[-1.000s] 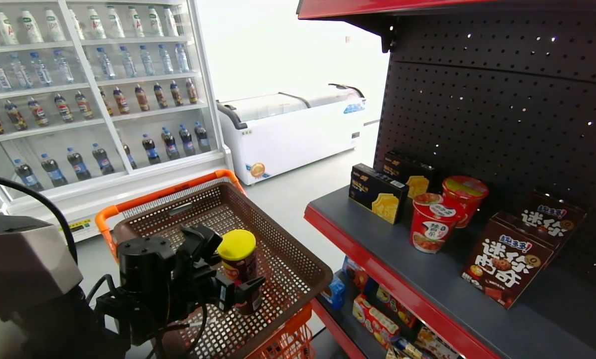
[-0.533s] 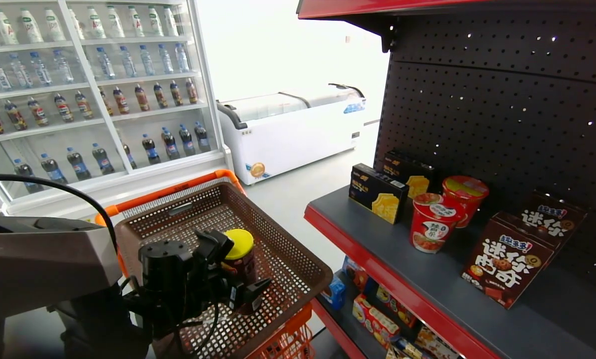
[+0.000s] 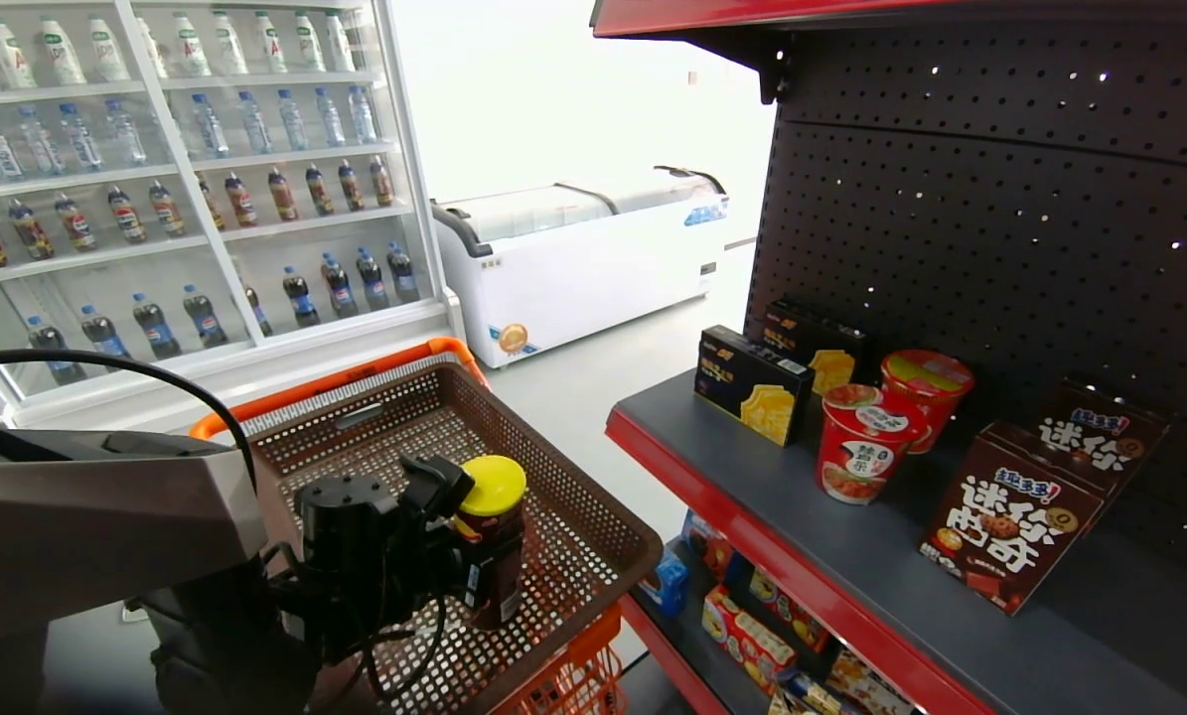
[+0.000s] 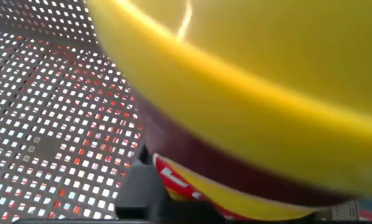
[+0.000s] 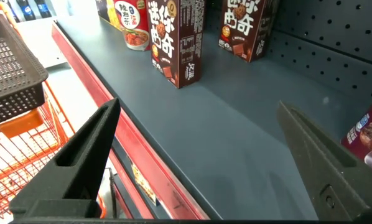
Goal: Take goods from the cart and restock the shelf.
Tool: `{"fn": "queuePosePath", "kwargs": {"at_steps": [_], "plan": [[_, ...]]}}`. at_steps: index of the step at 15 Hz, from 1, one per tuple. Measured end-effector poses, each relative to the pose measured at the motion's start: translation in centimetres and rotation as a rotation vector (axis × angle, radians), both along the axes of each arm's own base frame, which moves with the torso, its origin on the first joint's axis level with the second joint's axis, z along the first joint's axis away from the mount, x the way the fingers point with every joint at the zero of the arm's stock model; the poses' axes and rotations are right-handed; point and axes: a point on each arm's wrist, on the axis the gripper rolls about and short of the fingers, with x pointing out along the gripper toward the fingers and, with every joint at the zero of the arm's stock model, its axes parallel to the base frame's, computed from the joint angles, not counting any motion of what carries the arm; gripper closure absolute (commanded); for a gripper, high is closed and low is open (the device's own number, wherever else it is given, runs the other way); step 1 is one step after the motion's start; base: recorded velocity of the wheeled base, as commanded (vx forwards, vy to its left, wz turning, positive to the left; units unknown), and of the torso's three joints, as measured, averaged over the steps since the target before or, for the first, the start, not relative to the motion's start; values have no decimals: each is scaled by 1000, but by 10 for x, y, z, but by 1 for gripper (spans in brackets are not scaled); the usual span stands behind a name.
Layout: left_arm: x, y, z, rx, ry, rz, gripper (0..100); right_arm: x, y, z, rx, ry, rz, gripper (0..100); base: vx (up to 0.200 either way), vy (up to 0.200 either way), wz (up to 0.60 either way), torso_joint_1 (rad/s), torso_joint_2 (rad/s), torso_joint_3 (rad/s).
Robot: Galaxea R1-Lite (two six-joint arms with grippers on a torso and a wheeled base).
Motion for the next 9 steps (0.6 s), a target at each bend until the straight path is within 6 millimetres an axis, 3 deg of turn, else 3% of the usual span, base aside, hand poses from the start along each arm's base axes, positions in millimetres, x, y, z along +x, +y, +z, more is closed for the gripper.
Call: {"fn": "queuePosePath", "kwargs": {"at_steps": [5,9], "plan": [[-22,4,26,18,-8,48,100,0,0,0,0,0,-1,0,0,0,0,0,0,0],[-50,17,73,38,22,106,100,0,0,0,0,0,-1,0,0,0,0,0,0,0]]}}
